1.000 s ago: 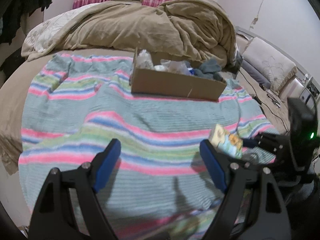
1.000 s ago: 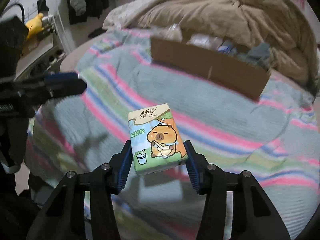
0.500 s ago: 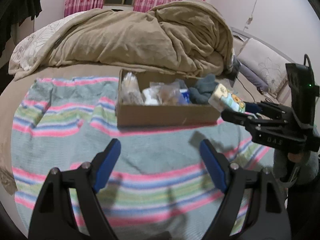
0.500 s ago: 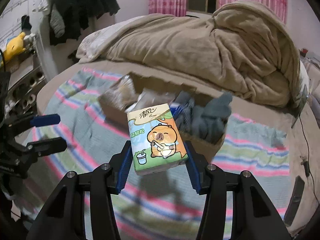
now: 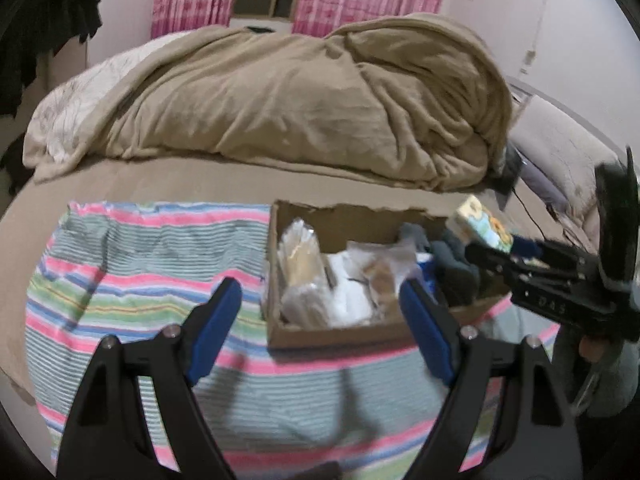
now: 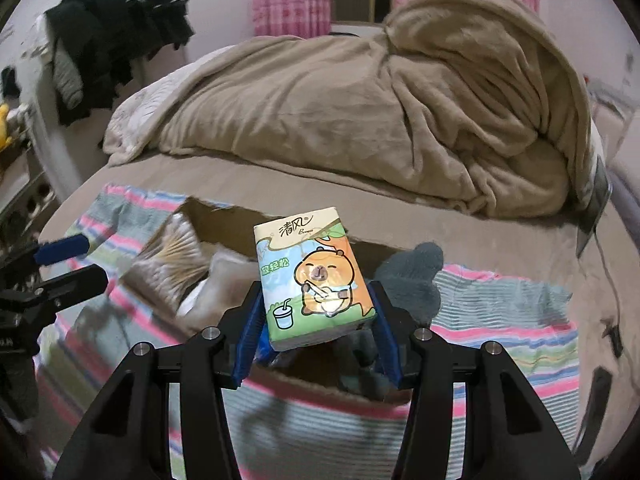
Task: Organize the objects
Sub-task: 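Carry the capybara tissue pack into the box and open the right tool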
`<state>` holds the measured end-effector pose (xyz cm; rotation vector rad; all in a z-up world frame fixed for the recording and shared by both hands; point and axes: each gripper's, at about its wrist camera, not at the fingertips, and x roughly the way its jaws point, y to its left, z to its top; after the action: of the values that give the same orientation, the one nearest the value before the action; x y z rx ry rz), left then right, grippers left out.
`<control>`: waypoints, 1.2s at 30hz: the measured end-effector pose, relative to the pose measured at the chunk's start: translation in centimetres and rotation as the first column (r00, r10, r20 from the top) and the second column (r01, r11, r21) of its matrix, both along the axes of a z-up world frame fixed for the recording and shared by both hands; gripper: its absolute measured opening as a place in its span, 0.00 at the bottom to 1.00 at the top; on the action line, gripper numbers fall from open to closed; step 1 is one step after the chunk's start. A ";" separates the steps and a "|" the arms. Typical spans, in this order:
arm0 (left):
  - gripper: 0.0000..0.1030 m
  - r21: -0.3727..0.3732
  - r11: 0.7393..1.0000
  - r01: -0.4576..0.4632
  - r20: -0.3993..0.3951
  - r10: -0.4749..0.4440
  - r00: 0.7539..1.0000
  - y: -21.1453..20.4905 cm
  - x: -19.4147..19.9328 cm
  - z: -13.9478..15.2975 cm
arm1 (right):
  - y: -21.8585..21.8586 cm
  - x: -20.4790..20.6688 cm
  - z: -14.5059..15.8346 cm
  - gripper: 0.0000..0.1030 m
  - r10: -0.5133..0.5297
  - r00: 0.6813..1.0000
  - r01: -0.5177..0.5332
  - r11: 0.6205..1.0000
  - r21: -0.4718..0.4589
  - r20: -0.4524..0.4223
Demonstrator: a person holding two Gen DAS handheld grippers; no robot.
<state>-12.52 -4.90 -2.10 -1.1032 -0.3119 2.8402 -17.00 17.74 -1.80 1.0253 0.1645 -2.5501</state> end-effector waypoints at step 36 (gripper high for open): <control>0.80 -0.042 0.999 0.026 -0.032 -0.027 0.999 2.5 8.6 1.3 | 2.8 8.1 0.0 0.69 0.011 1.000 -0.011 0.995 -0.104 -0.001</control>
<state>-3.87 -2.44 -0.84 -1.0584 -0.2358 2.8504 -8.89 20.55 -1.82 0.9816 0.0367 -2.5205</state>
